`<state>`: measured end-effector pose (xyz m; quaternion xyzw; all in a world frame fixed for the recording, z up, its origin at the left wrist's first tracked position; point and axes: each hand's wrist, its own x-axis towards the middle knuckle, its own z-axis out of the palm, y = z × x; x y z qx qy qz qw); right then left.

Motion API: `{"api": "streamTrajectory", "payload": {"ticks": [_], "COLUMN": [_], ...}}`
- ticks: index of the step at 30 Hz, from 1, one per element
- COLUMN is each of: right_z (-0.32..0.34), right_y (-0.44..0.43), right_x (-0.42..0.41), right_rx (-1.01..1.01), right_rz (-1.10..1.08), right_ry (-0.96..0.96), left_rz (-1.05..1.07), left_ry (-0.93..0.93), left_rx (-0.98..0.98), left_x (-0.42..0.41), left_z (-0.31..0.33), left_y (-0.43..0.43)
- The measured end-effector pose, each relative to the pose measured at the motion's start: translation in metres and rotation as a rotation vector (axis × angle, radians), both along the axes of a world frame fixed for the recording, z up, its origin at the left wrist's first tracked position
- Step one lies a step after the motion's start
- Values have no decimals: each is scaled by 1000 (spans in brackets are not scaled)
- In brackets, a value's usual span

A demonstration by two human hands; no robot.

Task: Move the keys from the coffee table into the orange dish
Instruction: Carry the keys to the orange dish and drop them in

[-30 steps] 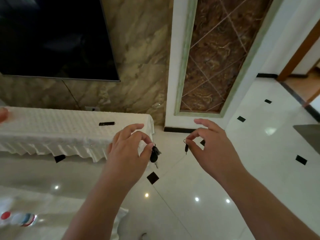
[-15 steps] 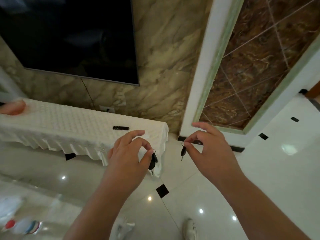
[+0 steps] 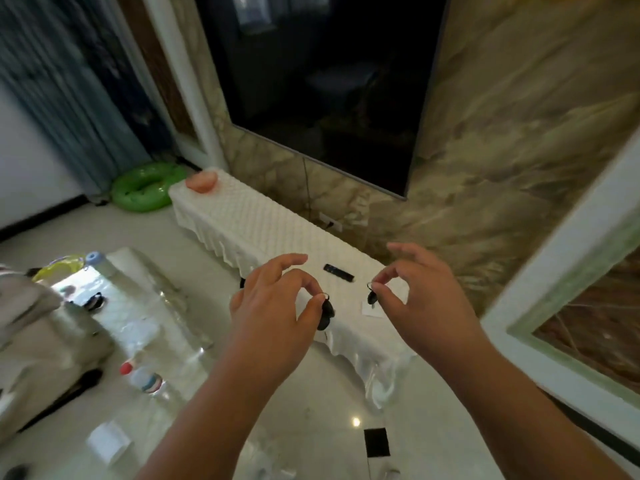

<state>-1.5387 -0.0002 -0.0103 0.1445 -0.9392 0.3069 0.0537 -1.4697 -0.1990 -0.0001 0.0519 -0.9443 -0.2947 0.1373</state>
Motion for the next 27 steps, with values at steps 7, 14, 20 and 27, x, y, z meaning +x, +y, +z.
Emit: {"api": "streamTrajectory", "payload": {"ticks": [7, 14, 20, 27], "right_z": [-6, 5, 6, 8], "right_y": [-7, -28, -45, -75], "right_x": [-66, -93, -117, -149], "right_rx": [-1, -41, -19, -2], "right_rz": [230, 369, 411, 445], "right_ry": [-15, -72, -90, -71], "left_rz": [253, 430, 510, 554], "left_ry": [17, 3, -1, 53], "left_rx": [0, 21, 3, 51], "left_x": [-19, -12, -28, -57], "left_z": [-7, -9, -11, -21], "left_y": [16, 13, 1, -31]}}
